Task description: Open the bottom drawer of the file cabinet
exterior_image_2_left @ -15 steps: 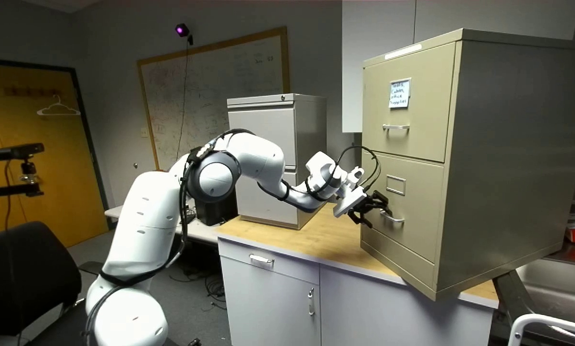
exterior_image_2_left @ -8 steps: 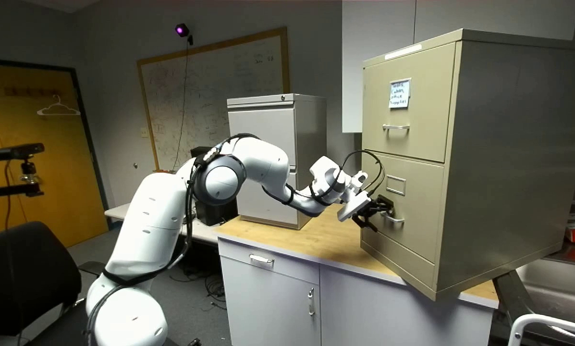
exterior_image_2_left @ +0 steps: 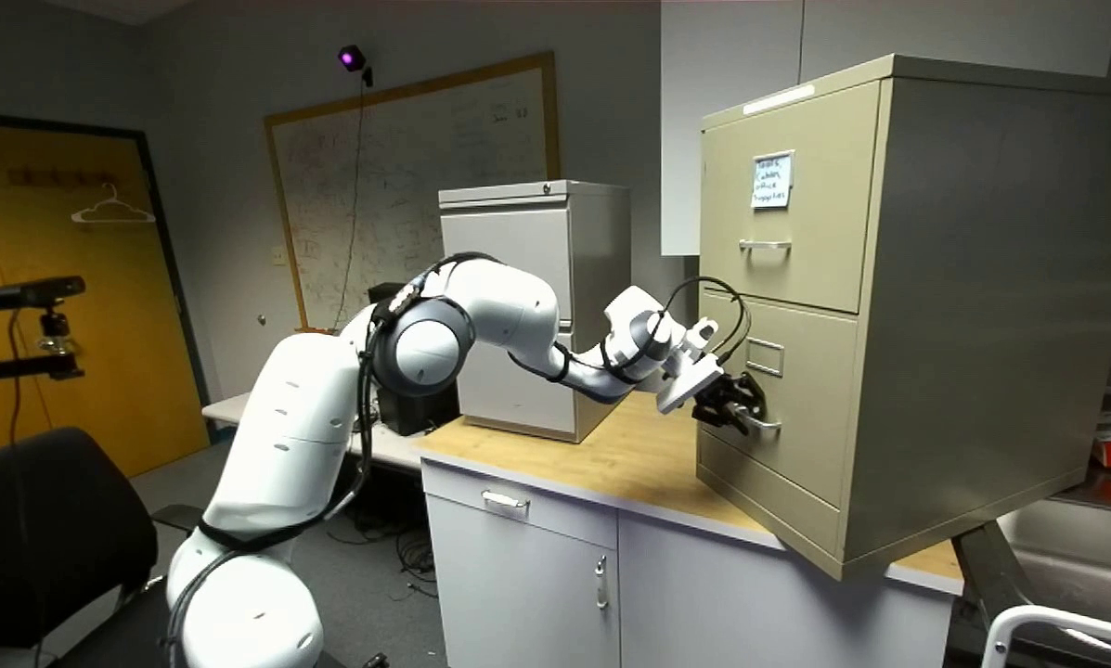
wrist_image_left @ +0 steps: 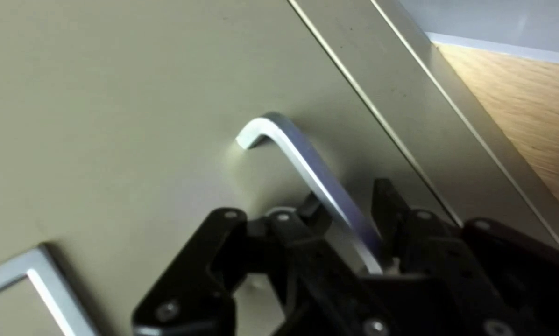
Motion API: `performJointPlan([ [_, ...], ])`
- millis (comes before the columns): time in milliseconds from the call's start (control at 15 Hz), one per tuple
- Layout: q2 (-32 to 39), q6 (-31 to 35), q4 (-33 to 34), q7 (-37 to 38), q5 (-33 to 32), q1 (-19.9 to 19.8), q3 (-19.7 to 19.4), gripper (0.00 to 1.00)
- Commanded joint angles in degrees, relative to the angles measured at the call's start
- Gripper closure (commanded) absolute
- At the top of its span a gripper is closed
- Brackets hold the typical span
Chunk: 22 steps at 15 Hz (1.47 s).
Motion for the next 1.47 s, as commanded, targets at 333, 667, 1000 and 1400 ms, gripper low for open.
performJointPlan([
  [333, -0.7, -3.3, 0.0, -4.0, 2.7, 0.2, 1.0, 0.95],
  [667, -5.4, -5.1, -6.7, -5.9, 6.8, 0.7, 3.5, 0.95],
  [1000, -9.8, -1.9, -13.4, -4.8, 6.0, 2.2, 3.7, 0.95],
  [1400, -14.9, -0.9, -19.9, -6.2, 6.4, 2.5, 4.4, 0.95],
])
